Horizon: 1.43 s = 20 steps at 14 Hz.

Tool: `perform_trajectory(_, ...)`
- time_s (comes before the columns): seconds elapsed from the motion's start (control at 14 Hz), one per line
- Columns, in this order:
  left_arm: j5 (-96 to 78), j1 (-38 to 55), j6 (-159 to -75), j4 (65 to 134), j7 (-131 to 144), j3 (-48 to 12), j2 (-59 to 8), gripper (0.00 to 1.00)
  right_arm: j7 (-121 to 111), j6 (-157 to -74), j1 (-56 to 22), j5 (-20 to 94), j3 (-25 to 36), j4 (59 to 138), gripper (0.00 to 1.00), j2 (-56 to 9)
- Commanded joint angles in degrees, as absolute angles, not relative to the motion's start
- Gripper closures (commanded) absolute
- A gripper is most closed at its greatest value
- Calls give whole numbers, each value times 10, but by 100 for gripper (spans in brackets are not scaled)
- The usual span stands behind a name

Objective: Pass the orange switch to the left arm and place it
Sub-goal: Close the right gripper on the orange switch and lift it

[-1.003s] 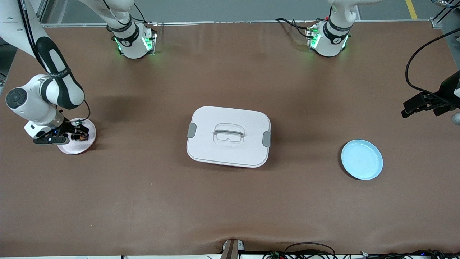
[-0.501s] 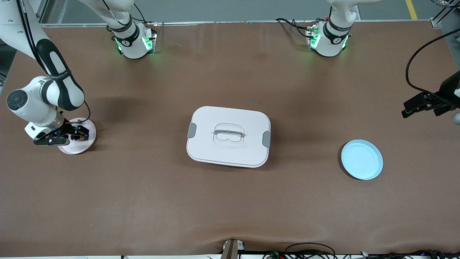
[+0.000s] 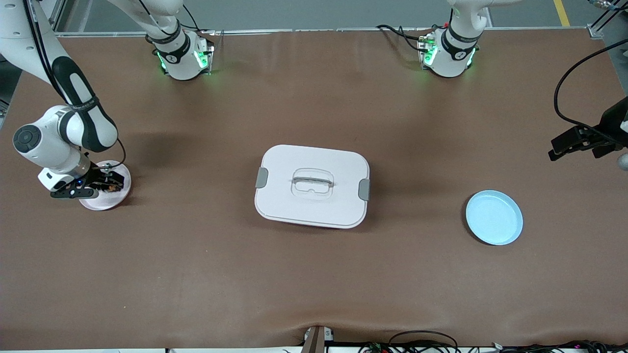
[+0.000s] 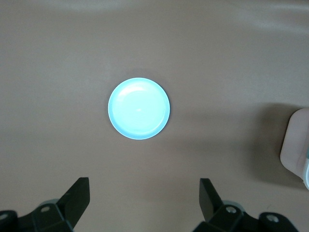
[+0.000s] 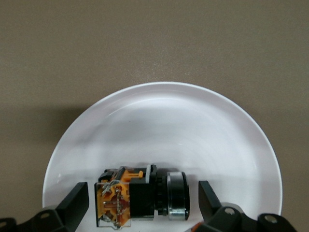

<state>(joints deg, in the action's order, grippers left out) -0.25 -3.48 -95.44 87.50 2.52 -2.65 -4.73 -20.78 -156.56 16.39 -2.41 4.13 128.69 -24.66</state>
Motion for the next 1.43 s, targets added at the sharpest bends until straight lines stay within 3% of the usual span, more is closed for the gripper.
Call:
perform_trajectory(0.0, -2, -38, -948, 873, 16, -27, -45, 0, -211, -1564, 173, -29, 35, 1278, 0, -252)
perform_trajectory(0.21, -3, -38, -948, 873, 16, -27, -45, 0, -214, -1564, 170, -30, 36, 1278, 0, -251)
perform_trajectory(0.29, -3, -38, -948, 873, 16, -27, -45, 0, -228, -1564, 170, -30, 36, 1278, 5, -251)
perform_trajectory(0.43, -4, -38, -948, 873, 16, -27, -45, 0, -253, -1562, 175, -29, 36, 1276, 84, -251)
perform_trajectory(0.5, -3, -38, -948, 872, 16, -27, -45, 0, -251, -1559, 176, -29, 36, 1274, 100, -251)
perform_trajectory(0.79, -4, -38, -948, 873, 16, -27, -45, 0, -250, -1554, 177, -28, 36, 1264, 100, -248)
perform_trajectory(0.93, -4, -38, -948, 872, 16, -27, -45, 0, -249, -1509, 178, -27, 35, 1246, 100, -240)
perform_trajectory(1.36, -14, -32, -948, 865, 15, -33, -40, 0, -204, -1151, 160, -19, 30, 1058, 100, -197)
